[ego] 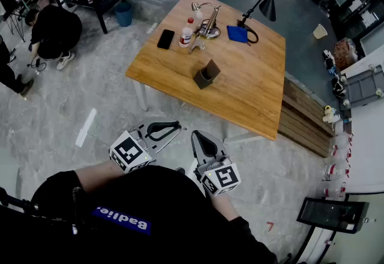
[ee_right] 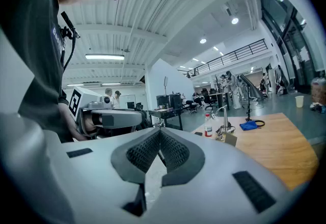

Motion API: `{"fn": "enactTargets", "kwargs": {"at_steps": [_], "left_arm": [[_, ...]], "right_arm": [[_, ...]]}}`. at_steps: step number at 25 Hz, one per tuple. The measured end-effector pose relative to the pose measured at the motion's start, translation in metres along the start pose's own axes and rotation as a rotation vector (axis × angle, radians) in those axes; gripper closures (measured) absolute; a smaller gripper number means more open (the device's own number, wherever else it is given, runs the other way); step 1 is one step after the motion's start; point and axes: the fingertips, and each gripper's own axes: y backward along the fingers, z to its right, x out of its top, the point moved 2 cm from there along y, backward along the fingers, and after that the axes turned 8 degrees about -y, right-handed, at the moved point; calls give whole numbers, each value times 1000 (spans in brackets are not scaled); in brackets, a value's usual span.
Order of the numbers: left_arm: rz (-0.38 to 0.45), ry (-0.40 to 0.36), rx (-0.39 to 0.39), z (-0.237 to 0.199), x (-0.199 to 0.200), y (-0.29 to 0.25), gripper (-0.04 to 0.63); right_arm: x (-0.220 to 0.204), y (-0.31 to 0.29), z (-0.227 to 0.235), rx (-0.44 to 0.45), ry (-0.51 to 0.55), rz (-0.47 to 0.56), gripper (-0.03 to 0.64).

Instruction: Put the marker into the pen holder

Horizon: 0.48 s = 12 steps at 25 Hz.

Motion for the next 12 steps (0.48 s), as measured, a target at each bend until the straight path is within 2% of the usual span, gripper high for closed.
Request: {"fn": "enactTargets", "kwargs": {"at_steps": [12], "left_arm": [[-11,6,1,7,-2,-12,545]], "right_arm": [[-3,7,8,33,-26,-6,612]]}}
